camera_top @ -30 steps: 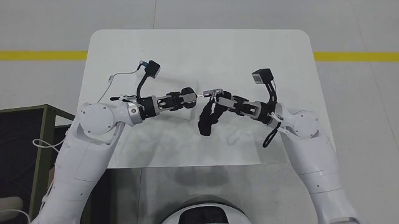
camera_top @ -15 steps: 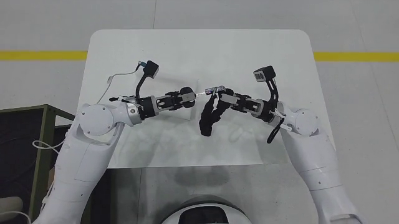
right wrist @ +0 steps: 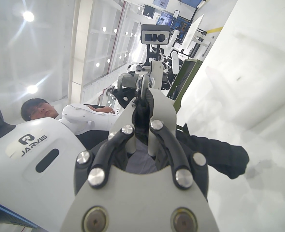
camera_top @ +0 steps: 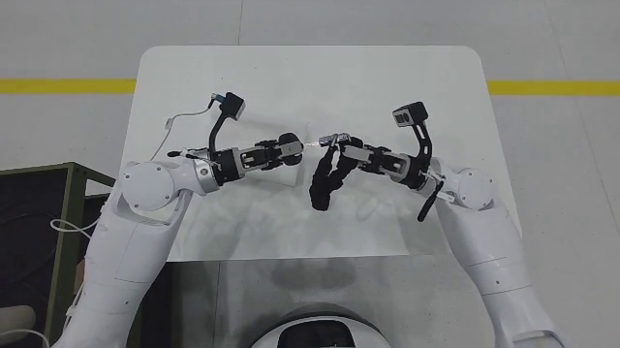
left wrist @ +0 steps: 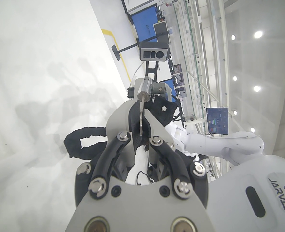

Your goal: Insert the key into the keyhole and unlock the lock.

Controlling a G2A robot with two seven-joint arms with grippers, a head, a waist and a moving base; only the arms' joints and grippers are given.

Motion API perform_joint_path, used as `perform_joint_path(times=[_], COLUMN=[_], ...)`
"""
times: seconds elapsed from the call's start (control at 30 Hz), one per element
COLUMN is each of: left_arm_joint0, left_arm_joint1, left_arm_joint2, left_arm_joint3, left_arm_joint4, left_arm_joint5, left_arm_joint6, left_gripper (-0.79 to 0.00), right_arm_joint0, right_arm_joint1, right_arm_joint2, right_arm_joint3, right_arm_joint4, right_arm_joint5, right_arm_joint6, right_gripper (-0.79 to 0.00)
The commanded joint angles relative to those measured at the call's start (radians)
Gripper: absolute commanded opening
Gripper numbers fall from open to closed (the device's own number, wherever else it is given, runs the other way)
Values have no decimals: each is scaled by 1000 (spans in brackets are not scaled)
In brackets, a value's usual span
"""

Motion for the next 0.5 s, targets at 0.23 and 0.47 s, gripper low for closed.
perform_joint_path(times=[0.23,0.47], left_arm_joint0=[7,9], left_arm_joint1=[-5,-9], left_arm_joint2=[-2,-3], left_arm_joint3=[-2,-6], left_arm_joint4=[-2,-5], left_arm_joint5=[-2,4], left_arm_joint6=[2,5], left_gripper=[-785,-785], right_arm_joint0=[16,11], right_arm_joint1=[4,5], right_arm_joint2=[10,0], right_arm_joint3=[34,27], right_arm_joint4=[60,55], right_arm_joint5=[3,0], right_arm_joint6=[33,32], right_gripper=[-785,-785])
